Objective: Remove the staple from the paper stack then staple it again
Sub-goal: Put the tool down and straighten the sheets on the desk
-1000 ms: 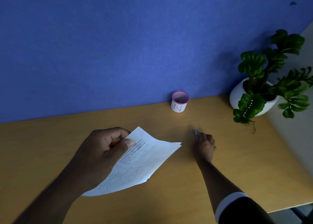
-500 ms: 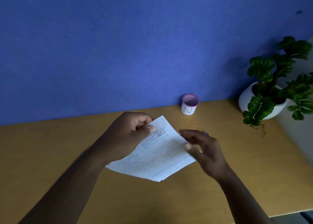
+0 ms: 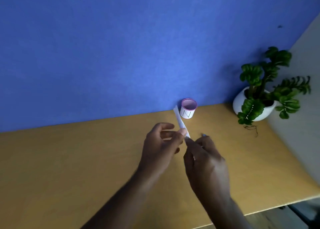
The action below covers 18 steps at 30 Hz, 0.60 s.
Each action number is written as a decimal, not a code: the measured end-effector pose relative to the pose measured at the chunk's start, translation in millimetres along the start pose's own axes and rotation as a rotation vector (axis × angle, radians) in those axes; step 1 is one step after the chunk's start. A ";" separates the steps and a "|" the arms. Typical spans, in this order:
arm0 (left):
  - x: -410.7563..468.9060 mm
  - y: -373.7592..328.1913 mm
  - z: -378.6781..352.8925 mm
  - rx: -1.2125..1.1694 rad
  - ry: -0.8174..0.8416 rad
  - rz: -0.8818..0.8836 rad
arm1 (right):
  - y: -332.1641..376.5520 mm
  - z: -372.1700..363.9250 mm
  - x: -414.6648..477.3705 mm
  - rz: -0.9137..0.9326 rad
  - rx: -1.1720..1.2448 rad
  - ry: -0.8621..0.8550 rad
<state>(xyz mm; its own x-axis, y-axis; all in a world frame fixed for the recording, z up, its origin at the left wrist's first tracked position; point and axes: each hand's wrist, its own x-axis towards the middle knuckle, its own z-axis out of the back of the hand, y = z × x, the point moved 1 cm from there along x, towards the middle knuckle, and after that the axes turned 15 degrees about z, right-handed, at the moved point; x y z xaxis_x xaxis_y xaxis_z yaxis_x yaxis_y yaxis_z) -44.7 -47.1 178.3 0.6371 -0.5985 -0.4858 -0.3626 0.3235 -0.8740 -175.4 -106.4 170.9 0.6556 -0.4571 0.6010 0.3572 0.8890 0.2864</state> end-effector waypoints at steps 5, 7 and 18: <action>6.2 16.3 9.6 0.042 -0.075 -0.051 | 29.3 -14.7 -14.7 0.000 -0.046 0.206; 14.1 19.0 22.3 0.056 -0.089 -0.015 | 28.9 -20.2 -20.4 -0.004 -0.023 0.205; 117.7 107.5 89.1 0.008 0.048 0.517 | -31.6 -127.1 -101.0 0.043 -0.088 0.466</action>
<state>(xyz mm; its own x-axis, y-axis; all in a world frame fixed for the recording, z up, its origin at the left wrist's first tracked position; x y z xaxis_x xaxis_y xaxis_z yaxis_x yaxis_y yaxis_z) 51.9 -17.5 26.1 0.3439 -0.3918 -0.8534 -0.6162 0.5916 -0.5199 -168.4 -91.7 6.3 0.8926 -0.4008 0.2067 0.3646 0.9111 0.1922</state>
